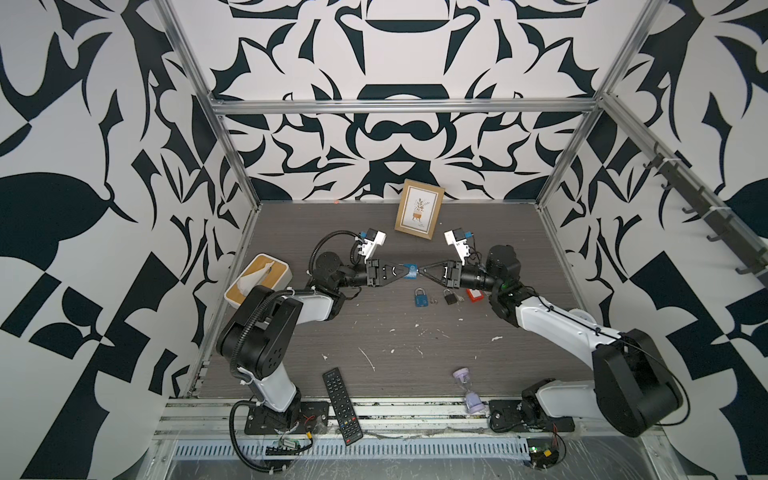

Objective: Lock with the key

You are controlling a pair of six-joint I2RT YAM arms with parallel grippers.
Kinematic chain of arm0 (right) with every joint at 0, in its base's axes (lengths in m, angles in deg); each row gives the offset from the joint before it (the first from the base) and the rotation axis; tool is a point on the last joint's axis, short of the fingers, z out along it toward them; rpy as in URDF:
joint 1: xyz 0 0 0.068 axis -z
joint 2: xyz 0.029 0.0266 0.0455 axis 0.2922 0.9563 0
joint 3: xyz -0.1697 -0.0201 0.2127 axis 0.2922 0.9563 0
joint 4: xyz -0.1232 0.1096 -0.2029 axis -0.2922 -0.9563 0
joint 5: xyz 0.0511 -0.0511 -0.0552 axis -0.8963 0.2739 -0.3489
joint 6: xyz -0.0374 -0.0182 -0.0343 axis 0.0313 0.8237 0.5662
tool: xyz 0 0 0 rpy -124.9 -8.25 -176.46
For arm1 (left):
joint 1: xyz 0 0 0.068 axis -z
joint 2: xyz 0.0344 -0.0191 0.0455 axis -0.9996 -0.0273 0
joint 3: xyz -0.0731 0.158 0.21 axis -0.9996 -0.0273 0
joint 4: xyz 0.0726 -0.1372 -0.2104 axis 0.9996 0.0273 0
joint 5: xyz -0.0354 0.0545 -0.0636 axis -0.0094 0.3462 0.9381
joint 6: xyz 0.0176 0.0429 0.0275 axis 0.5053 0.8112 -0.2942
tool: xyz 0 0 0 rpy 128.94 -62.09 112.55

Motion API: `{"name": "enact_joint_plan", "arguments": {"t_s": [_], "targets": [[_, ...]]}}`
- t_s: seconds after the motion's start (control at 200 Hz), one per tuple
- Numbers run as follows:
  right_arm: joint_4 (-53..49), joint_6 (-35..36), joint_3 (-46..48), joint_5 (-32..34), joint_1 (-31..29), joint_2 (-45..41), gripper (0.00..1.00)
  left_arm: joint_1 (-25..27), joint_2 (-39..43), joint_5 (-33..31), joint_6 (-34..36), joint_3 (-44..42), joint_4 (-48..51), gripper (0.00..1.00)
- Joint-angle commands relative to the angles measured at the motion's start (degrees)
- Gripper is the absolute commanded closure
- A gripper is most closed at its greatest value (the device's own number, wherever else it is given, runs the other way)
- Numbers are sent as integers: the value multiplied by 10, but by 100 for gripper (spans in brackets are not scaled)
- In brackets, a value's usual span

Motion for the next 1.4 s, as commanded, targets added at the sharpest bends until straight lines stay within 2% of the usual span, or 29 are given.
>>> {"name": "enact_joint_plan", "arguments": {"t_s": [0.0,0.165,0.395,0.485,0.535,0.6,0.645,0.705,0.75,0.82,0.87,0.93,1.055,1.26,1.395], "targets": [[23,-7,4,3,35,-39,100,-25,21,-10,4,-2,-24,100],[2,0,2,-1,60,-56,100,-30,19,-8,14,-6,-6,100],[0,0,4,4,61,-53,100,-31,16,-13,10,-3,-6,100],[-45,5,-1,42,61,-50,100,-32,17,-15,19,-2,14,100],[-94,22,-3,85,56,-56,100,-31,24,-20,53,-2,52,100],[-174,48,-6,162,41,-68,100,-31,51,-44,135,-10,157,100],[-214,59,-7,217,21,-73,100,-28,81,-77,227,-4,302,100],[-255,66,-10,282,-13,-70,100,-15,128,-158,356,19,514,100],[-277,62,-12,322,-38,-63,100,-2,154,-211,431,42,629,100],[-251,36,12,394,-72,-54,100,1,177,-247,463,61,710,100],[-216,12,34,438,-96,-42,100,-9,185,-243,474,69,744,100],[-189,-14,50,491,-127,-23,100,-13,193,-205,480,66,736,100],[-135,-47,60,585,-187,19,100,-13,201,-173,464,55,703,100],[-107,-113,47,725,-245,80,100,-13,198,-155,434,33,662,100],[-109,-154,16,747,-254,139,100,-13,200,-156,426,20,643,100]]}}
